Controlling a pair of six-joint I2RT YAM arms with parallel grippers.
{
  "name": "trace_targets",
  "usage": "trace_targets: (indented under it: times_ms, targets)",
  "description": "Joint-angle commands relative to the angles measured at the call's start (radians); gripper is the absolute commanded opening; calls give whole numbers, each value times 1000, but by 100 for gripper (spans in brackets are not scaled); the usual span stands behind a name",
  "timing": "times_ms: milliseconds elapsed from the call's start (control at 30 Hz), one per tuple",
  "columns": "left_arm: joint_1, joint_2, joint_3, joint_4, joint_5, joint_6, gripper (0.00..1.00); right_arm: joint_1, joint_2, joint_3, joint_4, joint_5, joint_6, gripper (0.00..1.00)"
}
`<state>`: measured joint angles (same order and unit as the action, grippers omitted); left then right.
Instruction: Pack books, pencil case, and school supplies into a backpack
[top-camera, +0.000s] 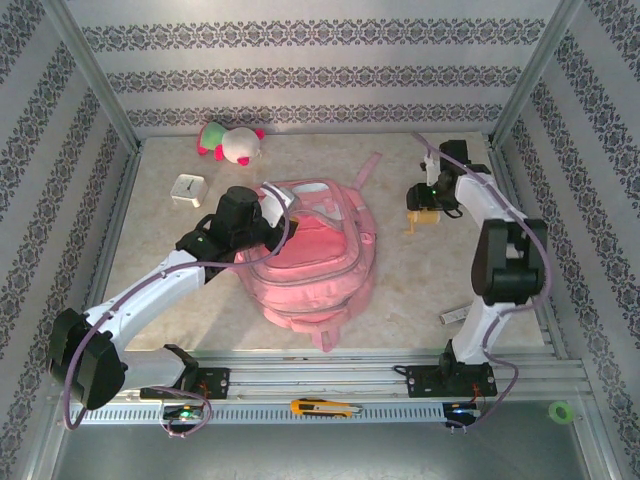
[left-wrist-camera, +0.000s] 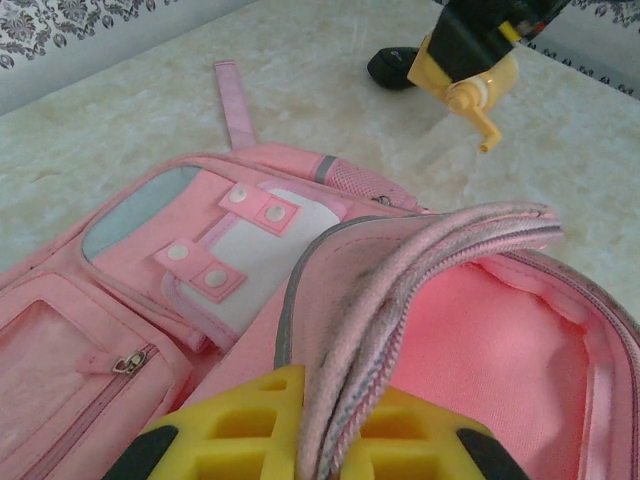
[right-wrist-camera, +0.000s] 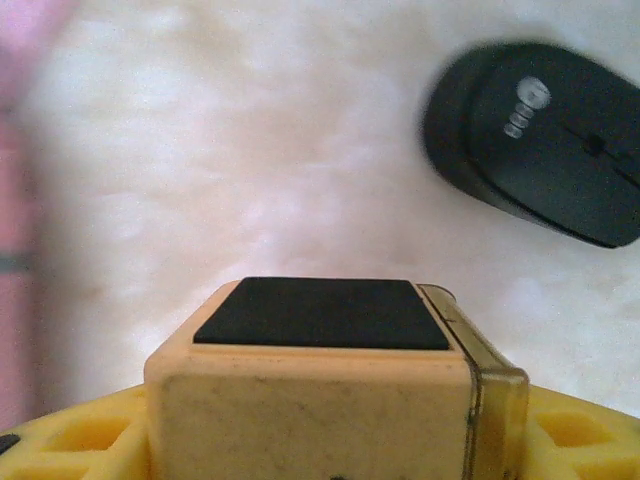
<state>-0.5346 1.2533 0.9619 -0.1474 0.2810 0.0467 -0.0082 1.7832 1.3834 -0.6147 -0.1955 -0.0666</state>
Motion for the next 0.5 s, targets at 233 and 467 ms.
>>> trace_targets:
  times_ms: [233, 467]
  targets:
    - [33, 1, 55, 129, 96, -102, 2, 359, -571, -231, 55, -320, -570, 45]
    - [35, 7, 53, 156, 161, -114, 2, 618, -565, -231, 107, -209, -833, 49]
